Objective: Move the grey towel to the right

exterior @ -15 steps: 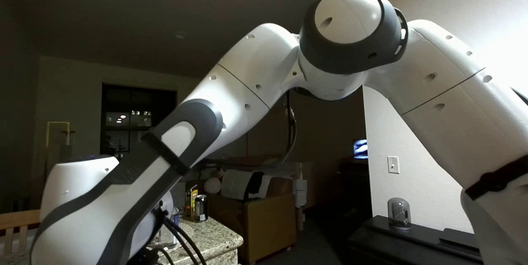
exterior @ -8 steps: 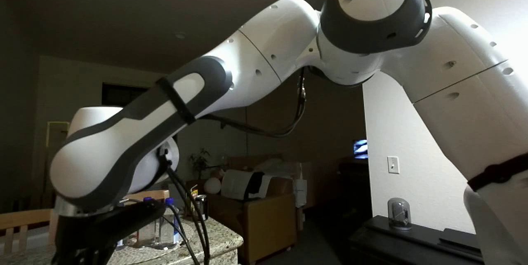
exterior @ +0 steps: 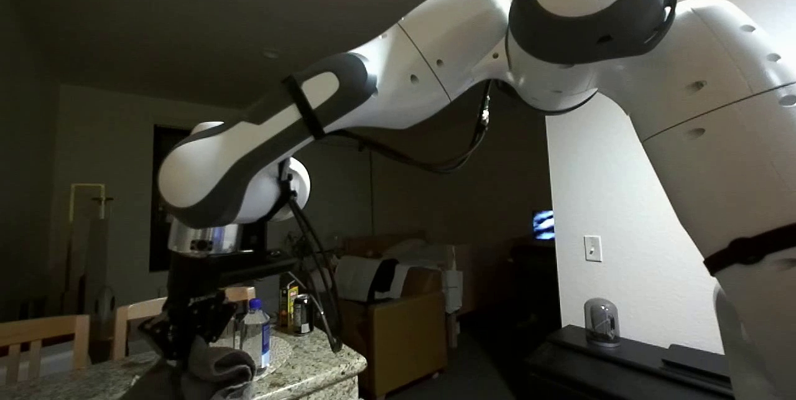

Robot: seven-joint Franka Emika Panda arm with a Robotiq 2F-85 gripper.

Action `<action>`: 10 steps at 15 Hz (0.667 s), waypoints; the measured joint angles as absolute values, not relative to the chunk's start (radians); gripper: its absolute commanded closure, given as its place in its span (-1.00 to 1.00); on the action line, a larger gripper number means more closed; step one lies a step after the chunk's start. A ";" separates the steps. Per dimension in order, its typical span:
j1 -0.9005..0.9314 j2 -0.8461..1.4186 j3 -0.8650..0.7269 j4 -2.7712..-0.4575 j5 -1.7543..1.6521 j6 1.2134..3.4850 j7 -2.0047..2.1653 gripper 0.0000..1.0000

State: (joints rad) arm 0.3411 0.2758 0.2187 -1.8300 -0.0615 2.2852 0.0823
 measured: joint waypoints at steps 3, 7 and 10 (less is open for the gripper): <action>0.284 0.252 0.211 -1.832 -0.021 2.228 0.073 0.84; 0.221 0.227 0.202 -1.863 0.059 2.153 0.024 0.84; 0.192 0.202 0.202 -1.926 0.139 2.123 -0.023 0.84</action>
State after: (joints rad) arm 0.1921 0.2024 0.2020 -1.9258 0.1390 2.1226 -0.0232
